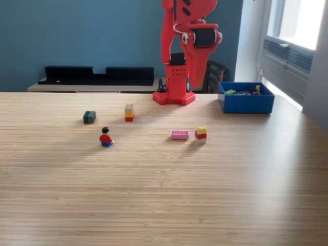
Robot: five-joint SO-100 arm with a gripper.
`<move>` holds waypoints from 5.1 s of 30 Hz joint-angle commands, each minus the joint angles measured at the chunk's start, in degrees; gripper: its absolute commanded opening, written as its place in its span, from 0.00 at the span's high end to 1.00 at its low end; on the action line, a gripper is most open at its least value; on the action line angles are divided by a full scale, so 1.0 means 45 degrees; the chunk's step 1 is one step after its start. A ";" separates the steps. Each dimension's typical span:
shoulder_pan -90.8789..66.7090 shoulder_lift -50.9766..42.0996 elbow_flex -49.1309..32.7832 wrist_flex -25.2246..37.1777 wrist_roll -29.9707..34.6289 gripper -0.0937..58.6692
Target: Grasp a lego block and put it in the bin.
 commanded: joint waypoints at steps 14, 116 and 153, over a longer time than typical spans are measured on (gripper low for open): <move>0.0371 0.0488 -0.0391 -0.0137 0.0215 1.00; -0.0254 -0.2363 0.3945 -0.6191 -0.0645 1.00; -1.4316 -0.2188 -0.0801 0.1641 -0.0449 1.00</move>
